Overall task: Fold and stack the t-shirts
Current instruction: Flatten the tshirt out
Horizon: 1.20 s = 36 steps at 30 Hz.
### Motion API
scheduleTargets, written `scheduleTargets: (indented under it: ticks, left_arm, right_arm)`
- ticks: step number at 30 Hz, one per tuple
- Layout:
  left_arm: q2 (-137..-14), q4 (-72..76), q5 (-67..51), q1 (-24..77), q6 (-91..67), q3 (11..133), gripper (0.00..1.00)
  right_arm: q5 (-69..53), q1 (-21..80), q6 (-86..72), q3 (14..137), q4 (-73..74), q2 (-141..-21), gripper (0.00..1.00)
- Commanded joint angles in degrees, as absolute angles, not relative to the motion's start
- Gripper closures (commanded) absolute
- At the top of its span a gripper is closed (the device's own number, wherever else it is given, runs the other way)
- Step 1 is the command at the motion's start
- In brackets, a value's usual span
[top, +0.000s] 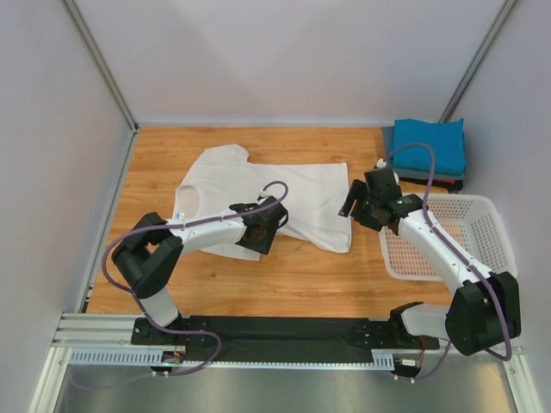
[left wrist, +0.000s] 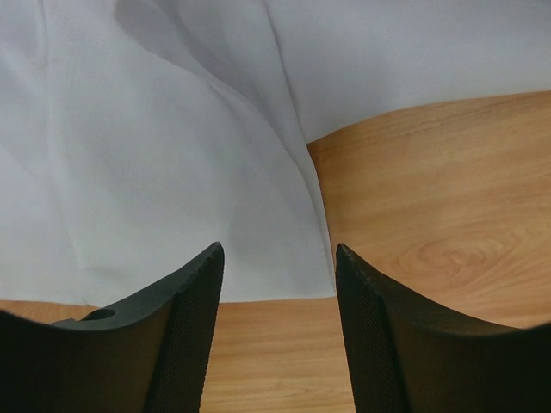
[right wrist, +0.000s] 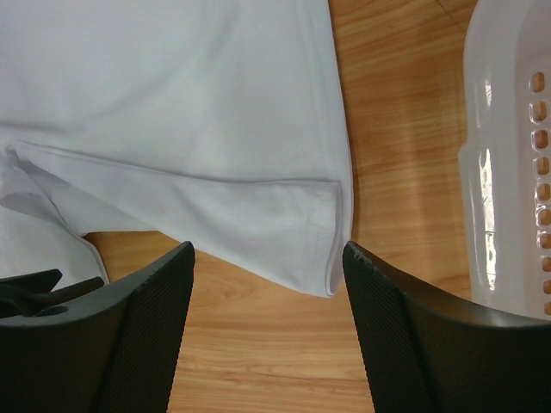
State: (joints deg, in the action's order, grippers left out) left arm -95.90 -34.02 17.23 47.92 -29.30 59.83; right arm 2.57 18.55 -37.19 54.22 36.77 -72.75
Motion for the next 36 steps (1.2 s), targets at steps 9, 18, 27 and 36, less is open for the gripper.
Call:
scheduleTargets:
  ticks: [9,18,27,36]
  left_arm:
    - [-99.40,-33.23,17.14,48.25,-29.18,61.18,0.53]
    - [-97.12,-35.77,13.63,48.34,-28.30,58.71,1.00]
    - [-85.61,-47.80,3.71,48.78,-26.36,61.69,1.00]
    - [-78.23,-52.91,-5.26,48.95,-32.25,54.15,1.00]
  right_arm:
    - [3.60,18.37,-37.18,55.10,36.65,-74.43,0.29]
    - [3.34,18.37,-37.97,55.63,35.51,-76.99,0.29]
    - [3.25,18.37,-37.88,55.20,34.72,-78.31,0.29]
    - [1.50,18.37,-39.55,53.09,30.42,-81.12,0.28]
